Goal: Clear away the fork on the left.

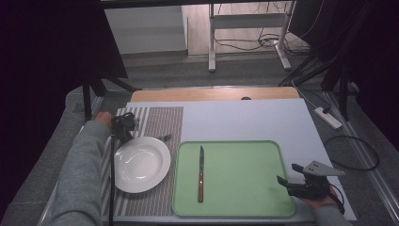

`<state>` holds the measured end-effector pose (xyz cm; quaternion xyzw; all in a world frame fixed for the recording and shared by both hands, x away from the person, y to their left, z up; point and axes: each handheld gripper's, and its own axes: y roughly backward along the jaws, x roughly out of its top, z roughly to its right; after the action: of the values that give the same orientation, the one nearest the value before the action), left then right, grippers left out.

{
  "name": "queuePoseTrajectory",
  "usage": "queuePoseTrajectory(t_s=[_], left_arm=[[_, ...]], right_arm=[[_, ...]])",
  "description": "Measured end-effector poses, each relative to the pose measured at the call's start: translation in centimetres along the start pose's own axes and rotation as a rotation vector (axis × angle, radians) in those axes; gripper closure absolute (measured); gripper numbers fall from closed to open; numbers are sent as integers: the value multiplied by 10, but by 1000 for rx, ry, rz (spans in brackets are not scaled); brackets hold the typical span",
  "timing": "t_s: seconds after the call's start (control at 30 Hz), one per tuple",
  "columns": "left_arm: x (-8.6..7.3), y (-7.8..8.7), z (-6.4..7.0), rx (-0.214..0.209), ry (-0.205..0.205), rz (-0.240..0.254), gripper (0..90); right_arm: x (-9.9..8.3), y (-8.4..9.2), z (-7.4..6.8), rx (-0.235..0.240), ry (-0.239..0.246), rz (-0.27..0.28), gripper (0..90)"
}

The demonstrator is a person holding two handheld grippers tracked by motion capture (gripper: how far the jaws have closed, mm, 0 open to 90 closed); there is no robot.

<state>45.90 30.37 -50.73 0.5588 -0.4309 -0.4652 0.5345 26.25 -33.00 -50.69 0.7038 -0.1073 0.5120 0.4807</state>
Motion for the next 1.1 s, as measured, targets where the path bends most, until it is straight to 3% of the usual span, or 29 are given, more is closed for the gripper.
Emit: queuePoseTrajectory(t_s=[0.1, 0.4, 0.73, 0.87, 0.93, 1.1], left_arm=[[-1, 0, 0, -2, 1, 7, 738], [8, 1, -4, -27, -22, -57, 734], [10, 1, -3, -14, -49, -69, 753], [12, 2, 0, 8, -59, -80, 755], [12, 4, 2, 65, -44, -74, 756], [8, 9, 2, 111, -33, -56, 756]], right_arm=[[0, 0, 0, 0, 0, 1, 225], [0, 0, 0, -1, 0, 0, 225], [0, 0, 0, 0, 1, 2, 226], [0, 1, 0, -1, 1, 6, 227], [0, 1, 0, 0, -2, 4, 227], [0, 2, 0, 2, -3, 10, 227]])
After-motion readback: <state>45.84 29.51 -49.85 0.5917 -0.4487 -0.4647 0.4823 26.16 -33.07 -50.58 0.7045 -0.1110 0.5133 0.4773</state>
